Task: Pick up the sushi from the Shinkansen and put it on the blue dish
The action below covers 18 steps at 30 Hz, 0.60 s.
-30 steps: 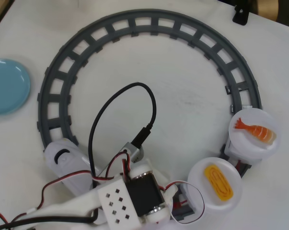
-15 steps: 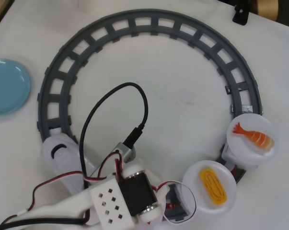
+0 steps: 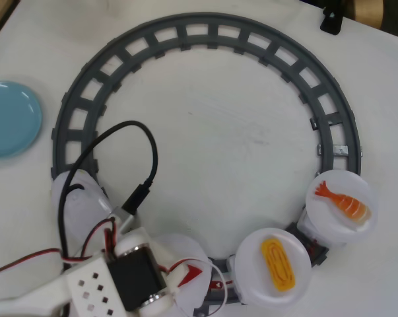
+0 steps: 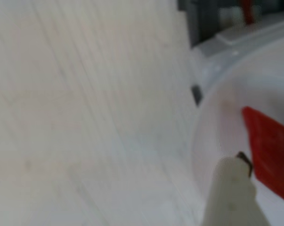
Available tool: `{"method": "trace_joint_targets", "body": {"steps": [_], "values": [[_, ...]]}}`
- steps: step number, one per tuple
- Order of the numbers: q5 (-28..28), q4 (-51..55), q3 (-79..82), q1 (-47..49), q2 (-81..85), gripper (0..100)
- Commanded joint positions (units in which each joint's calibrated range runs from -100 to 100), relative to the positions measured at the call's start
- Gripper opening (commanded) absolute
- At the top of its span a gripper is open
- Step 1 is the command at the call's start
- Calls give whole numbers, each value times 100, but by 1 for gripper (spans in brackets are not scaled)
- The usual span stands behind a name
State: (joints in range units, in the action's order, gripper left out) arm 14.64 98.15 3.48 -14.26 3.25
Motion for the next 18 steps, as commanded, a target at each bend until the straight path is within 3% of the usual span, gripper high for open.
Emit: {"method": "trace_joint_targets", "body": {"steps": [1, 18], "values": [[-26, -78, 419, 220, 526, 24], [126, -342, 951, 282, 841, 24]]}}
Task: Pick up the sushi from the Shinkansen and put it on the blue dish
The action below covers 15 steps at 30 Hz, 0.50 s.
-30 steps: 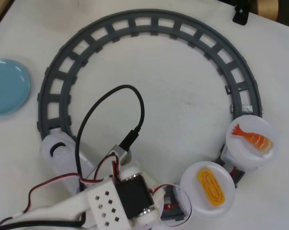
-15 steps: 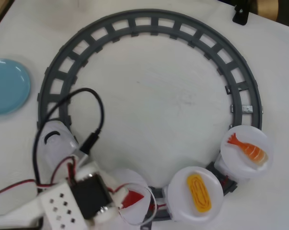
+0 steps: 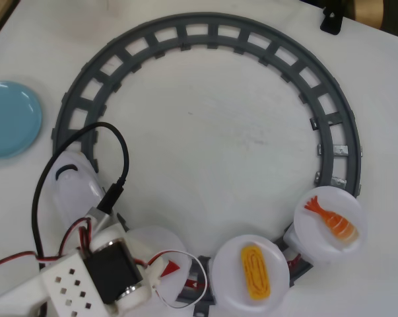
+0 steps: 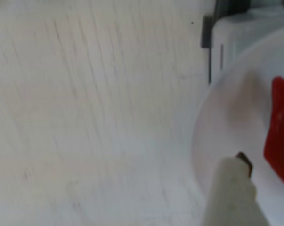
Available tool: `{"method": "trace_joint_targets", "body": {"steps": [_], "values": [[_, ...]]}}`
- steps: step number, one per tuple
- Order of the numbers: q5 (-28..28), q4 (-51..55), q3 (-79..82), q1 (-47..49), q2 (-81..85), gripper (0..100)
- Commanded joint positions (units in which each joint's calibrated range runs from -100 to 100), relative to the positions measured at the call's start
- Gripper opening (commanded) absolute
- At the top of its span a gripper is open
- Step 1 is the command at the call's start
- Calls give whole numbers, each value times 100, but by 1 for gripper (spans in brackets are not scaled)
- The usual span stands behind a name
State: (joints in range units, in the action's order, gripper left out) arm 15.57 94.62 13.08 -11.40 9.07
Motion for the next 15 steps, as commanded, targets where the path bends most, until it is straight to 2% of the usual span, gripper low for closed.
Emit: {"method": "trace_joint_targets", "body": {"steps": [1, 8, 15], "values": [[33, 11, -1, -4, 259, 24], [132, 20, 116, 225, 259, 24], [132, -57, 639, 991, 259, 24]]}}
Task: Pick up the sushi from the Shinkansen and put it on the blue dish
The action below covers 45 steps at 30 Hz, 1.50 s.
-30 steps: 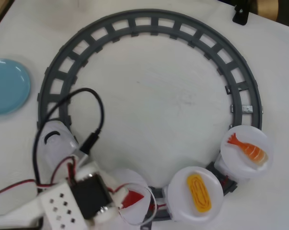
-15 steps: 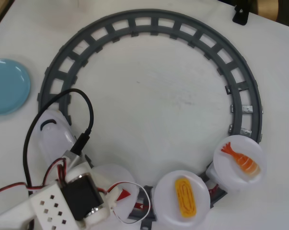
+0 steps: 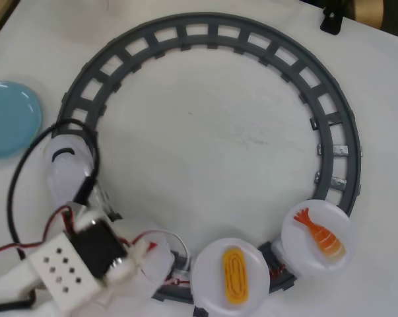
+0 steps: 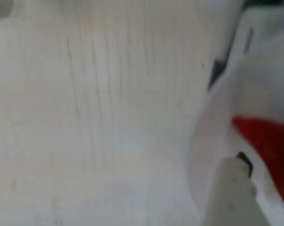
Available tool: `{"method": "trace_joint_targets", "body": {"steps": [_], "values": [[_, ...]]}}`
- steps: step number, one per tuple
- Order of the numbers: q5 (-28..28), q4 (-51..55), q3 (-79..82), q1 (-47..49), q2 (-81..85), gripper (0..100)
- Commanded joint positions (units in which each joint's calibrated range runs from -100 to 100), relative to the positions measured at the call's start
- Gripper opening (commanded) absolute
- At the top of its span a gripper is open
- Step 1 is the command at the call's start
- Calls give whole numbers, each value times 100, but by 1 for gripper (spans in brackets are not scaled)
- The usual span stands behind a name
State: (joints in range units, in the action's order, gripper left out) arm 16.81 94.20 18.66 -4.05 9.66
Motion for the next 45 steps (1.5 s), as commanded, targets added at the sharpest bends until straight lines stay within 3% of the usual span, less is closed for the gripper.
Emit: {"method": "trace_joint_targets", "body": {"steps": [1, 6, 13, 24, 30, 37, 45], "values": [[8, -15, 108, 369, 200, 24], [-8, -15, 27, 854, 200, 23], [-44, -329, 36, 1100, 200, 3], [-2, -550, -45, 1109, 200, 3], [-39, -550, -1118, 1346, 200, 3], [-165, -482, -2425, 2482, 183, 3], [-321, -541, -2597, 4014, 133, 3]]}}
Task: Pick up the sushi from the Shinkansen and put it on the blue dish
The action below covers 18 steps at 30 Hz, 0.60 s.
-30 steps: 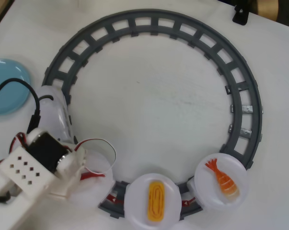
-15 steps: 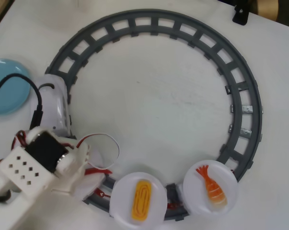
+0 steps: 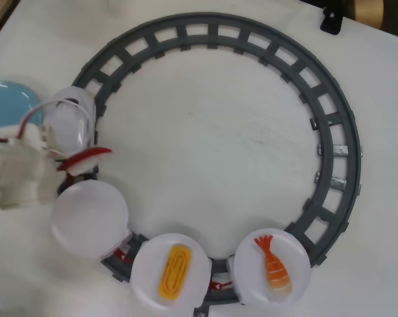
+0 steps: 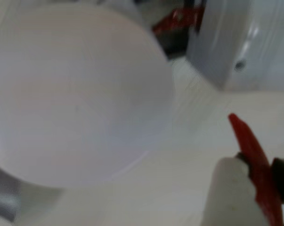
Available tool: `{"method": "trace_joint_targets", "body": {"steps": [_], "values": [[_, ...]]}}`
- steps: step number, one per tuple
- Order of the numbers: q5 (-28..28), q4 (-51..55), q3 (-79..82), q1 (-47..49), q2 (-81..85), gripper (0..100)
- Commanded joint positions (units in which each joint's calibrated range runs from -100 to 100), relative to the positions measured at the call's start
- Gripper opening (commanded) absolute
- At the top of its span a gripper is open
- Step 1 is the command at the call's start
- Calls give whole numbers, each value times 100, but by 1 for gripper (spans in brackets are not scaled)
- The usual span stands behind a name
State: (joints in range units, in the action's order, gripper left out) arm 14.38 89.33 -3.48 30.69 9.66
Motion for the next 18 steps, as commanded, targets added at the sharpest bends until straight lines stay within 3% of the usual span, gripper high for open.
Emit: {"method": "trace_joint_targets", "body": {"steps": [1, 18], "values": [[-78, -62, -383, 725, 133, 3], [-152, -1693, 14, 2433, -315, 3]]}}
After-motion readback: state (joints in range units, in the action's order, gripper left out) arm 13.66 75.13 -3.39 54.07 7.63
